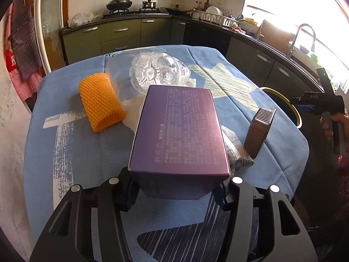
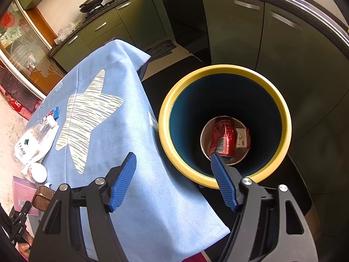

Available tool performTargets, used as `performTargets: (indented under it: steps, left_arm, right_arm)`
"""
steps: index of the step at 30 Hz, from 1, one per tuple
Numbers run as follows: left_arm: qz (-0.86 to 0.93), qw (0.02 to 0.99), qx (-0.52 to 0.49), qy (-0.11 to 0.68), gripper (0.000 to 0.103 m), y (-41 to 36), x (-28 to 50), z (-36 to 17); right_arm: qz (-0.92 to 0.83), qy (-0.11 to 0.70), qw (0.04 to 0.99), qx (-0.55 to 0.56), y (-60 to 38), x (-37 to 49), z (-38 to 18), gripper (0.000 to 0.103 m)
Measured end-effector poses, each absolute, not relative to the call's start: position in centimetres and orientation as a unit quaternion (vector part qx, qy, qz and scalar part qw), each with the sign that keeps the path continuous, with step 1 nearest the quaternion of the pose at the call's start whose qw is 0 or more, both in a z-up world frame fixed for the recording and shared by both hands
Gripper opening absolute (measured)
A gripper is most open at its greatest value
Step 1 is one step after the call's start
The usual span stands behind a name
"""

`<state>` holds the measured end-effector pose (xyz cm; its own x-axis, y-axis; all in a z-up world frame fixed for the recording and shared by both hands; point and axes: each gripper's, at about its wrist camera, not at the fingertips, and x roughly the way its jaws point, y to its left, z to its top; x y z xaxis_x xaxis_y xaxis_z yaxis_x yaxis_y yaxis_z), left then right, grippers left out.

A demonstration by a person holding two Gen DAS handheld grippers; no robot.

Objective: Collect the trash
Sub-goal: 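Grasp the purple box with the left gripper and lift it, then carry the purple box over the bin and open the left gripper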

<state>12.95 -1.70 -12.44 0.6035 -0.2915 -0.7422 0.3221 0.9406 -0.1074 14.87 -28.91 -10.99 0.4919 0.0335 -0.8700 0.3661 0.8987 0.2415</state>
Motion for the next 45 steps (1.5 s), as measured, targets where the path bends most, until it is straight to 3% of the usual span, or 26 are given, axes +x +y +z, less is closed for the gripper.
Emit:
performTargets:
  steps: [11, 23, 37, 45]
  left_arm:
    - [-0.261, 0.887, 0.042, 0.379, 0.055, -6.1, 13.7, -7.2]
    - [-0.365, 0.848, 0.081, 0.375, 0.055, -18.8, 17.6, -2.9]
    - [-0.384, 0.813, 0.098, 0.427, 0.055, -39.2, 23.0, -6.9]
    - [-0.349, 0.812, 0.111, 0.455, 0.055, -45.3, 26.3, -11.3]
  right_arm:
    - [-0.124, 0.468, 0.849, 0.211, -30.6, 12.2, -10.2, 0.068]
    - [-0.169, 0.443, 0.846, 0.244, -36.2, 7.8, -11.5, 0.069]
    - [-0.208, 0.426, 0.838, 0.270, -41.8, 3.7, -13.5, 0.070]
    - [-0.217, 0.426, 0.834, 0.277, -42.8, 2.6, -14.2, 0.070]
